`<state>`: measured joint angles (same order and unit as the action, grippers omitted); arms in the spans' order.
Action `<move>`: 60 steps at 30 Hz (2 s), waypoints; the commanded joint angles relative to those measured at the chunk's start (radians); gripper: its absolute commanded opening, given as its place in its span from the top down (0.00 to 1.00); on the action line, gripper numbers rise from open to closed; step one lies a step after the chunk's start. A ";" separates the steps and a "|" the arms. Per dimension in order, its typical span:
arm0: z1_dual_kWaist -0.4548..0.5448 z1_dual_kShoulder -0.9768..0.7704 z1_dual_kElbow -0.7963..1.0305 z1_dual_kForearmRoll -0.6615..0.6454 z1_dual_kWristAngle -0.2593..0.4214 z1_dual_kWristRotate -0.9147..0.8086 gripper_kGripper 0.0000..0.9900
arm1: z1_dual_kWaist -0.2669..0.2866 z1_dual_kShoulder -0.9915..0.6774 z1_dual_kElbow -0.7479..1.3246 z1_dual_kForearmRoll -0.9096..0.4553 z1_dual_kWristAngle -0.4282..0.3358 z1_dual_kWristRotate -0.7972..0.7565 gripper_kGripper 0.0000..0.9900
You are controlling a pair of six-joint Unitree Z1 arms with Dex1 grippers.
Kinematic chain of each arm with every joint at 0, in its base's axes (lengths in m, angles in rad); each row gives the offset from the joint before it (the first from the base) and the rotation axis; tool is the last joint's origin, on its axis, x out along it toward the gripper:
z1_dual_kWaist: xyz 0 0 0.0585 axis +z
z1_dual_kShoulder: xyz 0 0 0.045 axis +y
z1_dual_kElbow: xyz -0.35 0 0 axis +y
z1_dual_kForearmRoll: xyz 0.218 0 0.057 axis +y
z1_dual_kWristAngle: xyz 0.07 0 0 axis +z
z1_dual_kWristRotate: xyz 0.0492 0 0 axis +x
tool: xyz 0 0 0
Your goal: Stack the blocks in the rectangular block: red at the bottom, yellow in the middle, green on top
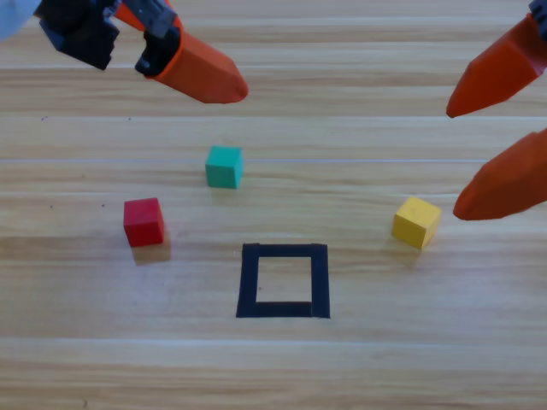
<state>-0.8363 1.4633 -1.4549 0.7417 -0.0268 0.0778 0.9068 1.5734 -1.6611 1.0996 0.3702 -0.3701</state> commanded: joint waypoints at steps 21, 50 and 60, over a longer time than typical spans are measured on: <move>-0.023 0.015 0.070 0.002 0.048 -0.004 0.00 | -0.085 0.270 -0.040 -0.044 -0.458 0.263 0.01; 0.398 0.572 -0.007 0.090 0.122 -0.518 0.00 | -0.171 0.666 -0.112 -0.055 -0.487 0.158 0.02; 0.379 0.635 -0.048 0.111 0.114 -0.602 0.00 | -0.187 0.720 -0.124 -0.067 -0.487 0.148 0.04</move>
<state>-0.4563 2.0311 -1.4923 0.8382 0.1038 -0.4906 0.7562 2.2015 -1.7767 1.0597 -0.1121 -0.2186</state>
